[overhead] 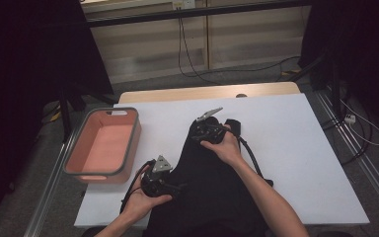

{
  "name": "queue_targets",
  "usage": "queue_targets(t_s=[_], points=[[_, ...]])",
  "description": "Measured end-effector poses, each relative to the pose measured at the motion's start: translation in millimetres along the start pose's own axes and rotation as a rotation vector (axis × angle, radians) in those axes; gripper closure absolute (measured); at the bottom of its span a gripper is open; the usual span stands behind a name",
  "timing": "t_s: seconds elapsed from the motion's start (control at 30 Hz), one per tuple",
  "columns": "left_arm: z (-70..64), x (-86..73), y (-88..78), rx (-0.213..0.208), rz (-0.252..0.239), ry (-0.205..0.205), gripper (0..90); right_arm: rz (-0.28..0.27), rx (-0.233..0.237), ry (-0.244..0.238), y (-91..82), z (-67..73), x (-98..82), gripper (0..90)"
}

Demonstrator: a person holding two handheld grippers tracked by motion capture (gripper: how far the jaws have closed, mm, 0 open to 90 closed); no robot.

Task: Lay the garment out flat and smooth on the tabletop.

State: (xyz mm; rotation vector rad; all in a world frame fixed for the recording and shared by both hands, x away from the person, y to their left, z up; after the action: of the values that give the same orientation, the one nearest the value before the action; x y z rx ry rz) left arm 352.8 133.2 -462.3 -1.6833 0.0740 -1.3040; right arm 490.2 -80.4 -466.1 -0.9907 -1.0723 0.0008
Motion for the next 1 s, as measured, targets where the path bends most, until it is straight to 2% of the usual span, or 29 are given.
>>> queue_targets(t_s=[0.1, 0.23, 0.3, 0.37, 0.4, 0.57, 0.67, 0.83, 0.9, 1.0], points=[[0.5, -0.2, -0.3, 0.002, 0.004, -0.004, 17.2, -0.011, -0.024, -0.031, 5.2, 4.6, -0.2, 67.0], [-0.3, 0.0, 0.0, 0.001, 0.000, 0.002, 17.2, -0.032, -0.030, -0.022, 7.7, 4.8, 4.3, 66.1], [-0.4, 0.0, 0.1, 0.002, 0.002, 0.003, 17.3, -0.016, -0.047, -0.026, 11.0, 4.7, 5.7, 71.6], [-0.7, -0.2, -0.2, -0.004, -0.001, -0.006, 17.2, -0.017, -0.048, -0.028, 11.7, 4.5, 6.9, 83.0], [0.0, -0.2, -0.7, 0.000, -0.002, 0.000, 17.2, -0.020, -0.048, -0.029, 10.7, 4.2, 7.6, 83.9], [0.3, -0.4, -0.2, -0.004, 0.002, -0.008, 17.2, -0.032, -0.051, -0.014, 0.6, -0.3, 9.1, 83.6], [-0.3, -0.2, -0.2, 0.001, 0.003, 0.002, 17.2, -0.034, -0.065, -0.007, -6.8, -5.0, 9.7, 83.1], [0.8, -0.3, -0.2, -0.002, 0.012, -0.001, 17.2, -0.019, -0.121, 0.011, -11.1, -14.4, 6.4, 75.1], [1.3, -0.4, -0.4, -0.003, 0.011, -0.005, 17.3, -0.019, -0.123, 0.024, -12.6, -18.7, 2.7, 72.8], [1.9, -0.3, -0.8, 0.005, 0.005, -0.007, 17.8, -0.032, -0.100, 0.034, -19.0, -19.0, -2.8, 67.6]])
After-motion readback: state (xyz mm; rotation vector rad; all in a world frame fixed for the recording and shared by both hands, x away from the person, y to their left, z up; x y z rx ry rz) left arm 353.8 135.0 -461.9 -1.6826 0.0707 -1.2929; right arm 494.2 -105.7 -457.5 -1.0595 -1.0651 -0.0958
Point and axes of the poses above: each handheld gripper's, and its own axes: y roughly forward along the jaws, x roughly out of its top, z roughly to its left, the point moved 1 cm from there along y, roughly forward along the jaws, and after that the axes turned 4 degrees about x, right-handed, at the moved point
